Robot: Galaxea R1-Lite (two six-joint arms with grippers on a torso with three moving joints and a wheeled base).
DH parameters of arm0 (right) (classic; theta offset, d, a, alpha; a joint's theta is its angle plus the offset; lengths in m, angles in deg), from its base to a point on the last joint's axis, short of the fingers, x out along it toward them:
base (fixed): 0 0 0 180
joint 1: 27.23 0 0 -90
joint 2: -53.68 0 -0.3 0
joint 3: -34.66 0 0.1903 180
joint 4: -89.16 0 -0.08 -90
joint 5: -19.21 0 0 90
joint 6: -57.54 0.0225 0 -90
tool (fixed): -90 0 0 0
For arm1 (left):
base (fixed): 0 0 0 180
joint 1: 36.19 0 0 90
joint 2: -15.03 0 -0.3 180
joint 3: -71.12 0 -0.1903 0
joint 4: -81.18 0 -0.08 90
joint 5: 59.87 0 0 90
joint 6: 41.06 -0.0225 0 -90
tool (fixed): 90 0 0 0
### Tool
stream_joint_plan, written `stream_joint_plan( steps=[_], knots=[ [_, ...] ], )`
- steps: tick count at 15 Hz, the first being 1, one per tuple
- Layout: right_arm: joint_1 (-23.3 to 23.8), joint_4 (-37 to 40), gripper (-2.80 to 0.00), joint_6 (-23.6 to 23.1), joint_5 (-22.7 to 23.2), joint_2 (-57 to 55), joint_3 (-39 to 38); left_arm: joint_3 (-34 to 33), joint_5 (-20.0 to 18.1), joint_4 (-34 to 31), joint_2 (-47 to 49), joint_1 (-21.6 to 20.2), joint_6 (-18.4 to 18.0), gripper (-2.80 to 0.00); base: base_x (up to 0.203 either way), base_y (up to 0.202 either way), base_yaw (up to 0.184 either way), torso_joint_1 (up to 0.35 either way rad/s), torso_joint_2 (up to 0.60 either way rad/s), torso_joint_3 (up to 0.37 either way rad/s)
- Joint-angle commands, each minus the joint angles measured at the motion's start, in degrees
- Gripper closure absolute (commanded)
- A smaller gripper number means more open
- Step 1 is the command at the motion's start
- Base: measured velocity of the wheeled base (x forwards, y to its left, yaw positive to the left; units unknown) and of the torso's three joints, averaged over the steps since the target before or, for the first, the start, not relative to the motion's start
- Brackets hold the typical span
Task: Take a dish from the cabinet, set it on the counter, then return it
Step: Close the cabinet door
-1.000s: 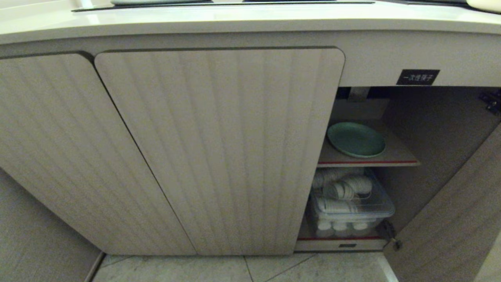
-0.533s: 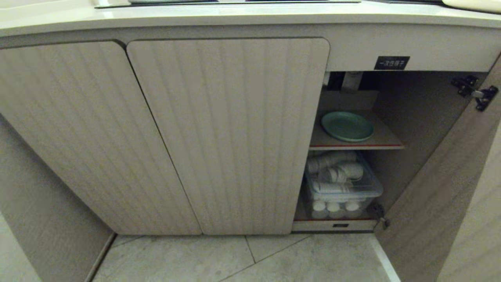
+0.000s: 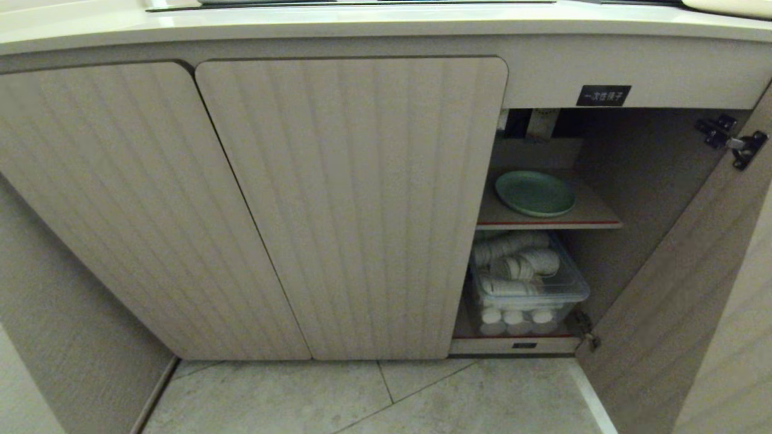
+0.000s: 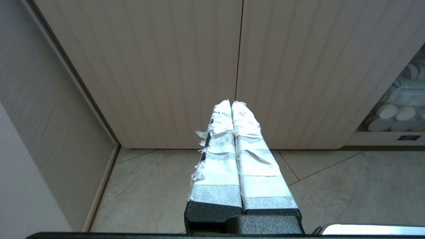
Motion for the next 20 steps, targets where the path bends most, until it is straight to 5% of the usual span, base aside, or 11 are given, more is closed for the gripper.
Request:
stream_joint_plan(
  steps=[1, 20],
  knots=[
    [0.00, 0.00, 0.00, -0.05, 0.04, -0.07, 0.00, 0.00, 0.04, 0.07, -0.02, 0.00, 0.03, 0.00, 0.000, 0.000, 0.000, 0.000, 0.00, 0.000],
    [0.00, 0.00, 0.00, -0.05, 0.04, -0.07, 0.00, 0.00, 0.04, 0.10, -0.02, 0.00, 0.03, 0.00, 0.000, 0.000, 0.000, 0.000, 0.00, 0.000]
  ],
)
